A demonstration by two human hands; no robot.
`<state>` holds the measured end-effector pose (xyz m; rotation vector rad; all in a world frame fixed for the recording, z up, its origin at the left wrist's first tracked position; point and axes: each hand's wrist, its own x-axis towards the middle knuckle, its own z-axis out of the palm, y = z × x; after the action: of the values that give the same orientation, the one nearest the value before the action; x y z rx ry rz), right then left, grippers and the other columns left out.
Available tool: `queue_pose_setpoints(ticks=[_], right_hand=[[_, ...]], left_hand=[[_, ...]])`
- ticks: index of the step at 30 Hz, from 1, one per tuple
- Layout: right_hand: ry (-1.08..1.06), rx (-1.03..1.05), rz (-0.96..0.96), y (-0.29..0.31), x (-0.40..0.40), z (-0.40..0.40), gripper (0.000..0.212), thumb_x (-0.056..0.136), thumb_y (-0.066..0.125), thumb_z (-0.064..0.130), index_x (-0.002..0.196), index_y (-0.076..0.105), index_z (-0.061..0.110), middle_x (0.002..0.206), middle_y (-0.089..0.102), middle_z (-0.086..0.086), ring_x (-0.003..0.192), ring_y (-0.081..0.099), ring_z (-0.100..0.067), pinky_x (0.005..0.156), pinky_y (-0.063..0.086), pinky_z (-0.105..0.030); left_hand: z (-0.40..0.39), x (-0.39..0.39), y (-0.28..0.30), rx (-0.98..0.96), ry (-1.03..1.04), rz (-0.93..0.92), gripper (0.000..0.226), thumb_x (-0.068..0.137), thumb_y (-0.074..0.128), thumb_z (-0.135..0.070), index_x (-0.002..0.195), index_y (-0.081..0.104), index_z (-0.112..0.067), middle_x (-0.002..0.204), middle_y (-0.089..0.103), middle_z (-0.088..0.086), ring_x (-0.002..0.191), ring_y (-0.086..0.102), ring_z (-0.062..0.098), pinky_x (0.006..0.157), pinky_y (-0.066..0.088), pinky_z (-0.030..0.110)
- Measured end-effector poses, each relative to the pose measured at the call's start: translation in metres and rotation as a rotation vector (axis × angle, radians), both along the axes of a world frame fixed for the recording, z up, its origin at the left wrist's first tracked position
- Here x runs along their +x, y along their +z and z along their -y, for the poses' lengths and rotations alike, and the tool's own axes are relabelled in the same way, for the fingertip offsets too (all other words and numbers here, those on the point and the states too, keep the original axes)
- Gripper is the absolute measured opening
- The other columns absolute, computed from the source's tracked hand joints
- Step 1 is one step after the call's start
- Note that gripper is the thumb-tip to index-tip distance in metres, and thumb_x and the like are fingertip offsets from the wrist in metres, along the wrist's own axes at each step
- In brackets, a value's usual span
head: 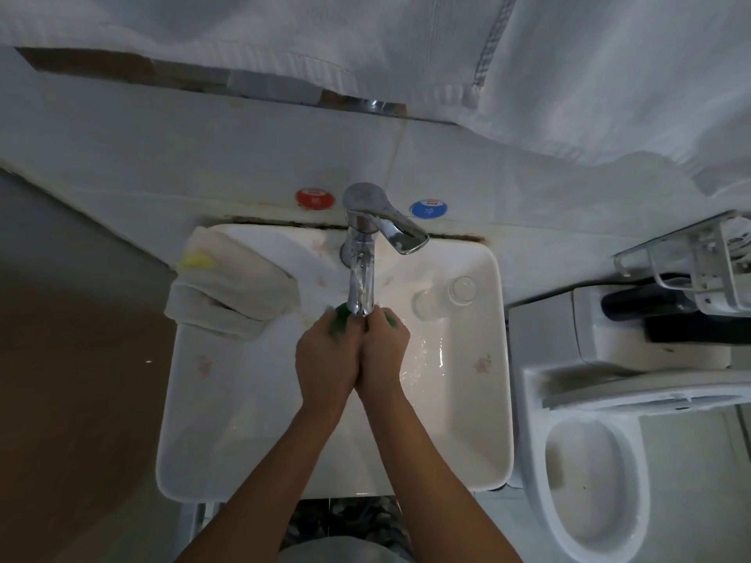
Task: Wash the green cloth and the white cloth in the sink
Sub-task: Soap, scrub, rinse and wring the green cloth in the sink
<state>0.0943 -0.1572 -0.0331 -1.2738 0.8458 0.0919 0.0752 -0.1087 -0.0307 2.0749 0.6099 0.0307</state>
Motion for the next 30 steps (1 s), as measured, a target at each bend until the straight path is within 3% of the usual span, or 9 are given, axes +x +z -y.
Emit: queue_pose_setpoints(ticks=[2,5,8,12,16,19,21,26,30], right_hand=[[0.013,-0.089,-0.021,-0.005,0.001,0.0,0.036,0.07,0.056,0.003,0.04,0.041,0.018,0.049,0.034,-0.004,0.053,0.031,-0.018,0.054,0.029,-0.035],[0.046,-0.157,0.001,-0.006,-0.003,-0.002,0.026,0.064,0.054,0.015,0.041,0.042,0.019,0.05,0.035,-0.007,0.054,0.033,-0.021,0.054,0.031,-0.037],[0.093,-0.206,0.067,-0.008,-0.006,0.0,0.017,0.076,0.055,0.019,0.061,0.054,0.011,0.059,0.05,-0.005,0.058,0.047,-0.019,0.058,0.043,-0.035],[0.291,-0.202,0.104,-0.008,-0.004,0.007,0.02,0.092,0.056,0.024,0.109,0.063,0.018,0.103,0.066,0.002,0.099,0.062,-0.016,0.091,0.053,-0.032],[0.388,-0.255,0.115,-0.003,-0.007,0.013,0.046,0.078,0.068,0.048,0.105,0.065,0.011,0.111,0.064,-0.008,0.1,0.062,-0.019,0.092,0.054,-0.037],[0.383,-0.305,0.182,0.003,-0.011,0.014,0.028,0.085,0.07,0.028,0.109,0.061,0.018,0.121,0.057,-0.002,0.106,0.057,-0.012,0.096,0.05,-0.029],[0.372,-0.186,0.203,0.007,-0.015,0.012,0.046,0.086,0.065,0.02,0.129,0.051,0.025,0.124,0.055,0.009,0.112,0.055,-0.009,0.098,0.048,-0.027],[0.258,0.107,0.063,0.004,-0.017,0.013,0.043,0.087,0.064,0.023,0.129,0.055,0.026,0.119,0.064,0.0,0.109,0.062,-0.017,0.092,0.053,-0.033],[0.178,0.015,0.012,0.0,-0.019,0.015,0.028,0.085,0.071,0.023,0.111,0.063,0.016,0.103,0.068,-0.01,0.097,0.067,-0.024,0.088,0.056,-0.044]], left_hand=[[-0.003,-0.002,-0.004,-0.008,-0.023,0.048,0.025,0.093,0.054,-0.026,0.075,0.064,-0.012,0.06,0.06,-0.002,0.054,0.058,0.015,0.051,0.041,0.023],[-0.004,-0.004,-0.006,-0.042,-0.041,0.091,0.03,0.093,0.051,-0.025,0.071,0.065,-0.011,0.056,0.059,0.0,0.049,0.056,0.015,0.049,0.041,0.022],[-0.005,-0.003,-0.006,-0.067,-0.066,0.042,0.03,0.096,0.049,-0.026,0.07,0.056,-0.014,0.057,0.057,0.001,0.051,0.054,0.018,0.051,0.042,0.025],[-0.009,0.005,-0.003,-0.146,-0.01,0.01,0.013,0.093,0.054,-0.029,0.09,0.053,-0.016,0.081,0.061,0.002,0.072,0.059,0.018,0.066,0.047,0.027],[-0.016,0.012,0.004,-0.248,0.006,0.039,0.019,0.091,0.06,-0.02,0.108,0.053,-0.015,0.099,0.061,-0.002,0.092,0.06,0.016,0.083,0.05,0.029],[-0.019,0.014,0.008,-0.339,-0.011,0.043,0.031,0.088,0.053,-0.009,0.118,0.048,-0.014,0.103,0.057,-0.005,0.1,0.058,0.018,0.093,0.05,0.039],[-0.018,0.016,0.017,-0.468,0.021,0.009,0.046,0.08,0.047,-0.001,0.123,0.046,-0.017,0.104,0.054,-0.007,0.103,0.056,0.019,0.094,0.049,0.042],[-0.008,0.011,0.035,-0.593,-0.111,0.023,0.065,0.071,0.041,0.018,0.122,0.048,-0.022,0.111,0.056,-0.008,0.101,0.055,0.007,0.08,0.049,0.019],[-0.012,0.004,0.021,-0.671,-0.131,-0.011,0.068,0.065,0.048,-0.002,0.131,0.044,-0.02,0.12,0.054,-0.002,0.108,0.054,0.009,0.079,0.048,0.015]])
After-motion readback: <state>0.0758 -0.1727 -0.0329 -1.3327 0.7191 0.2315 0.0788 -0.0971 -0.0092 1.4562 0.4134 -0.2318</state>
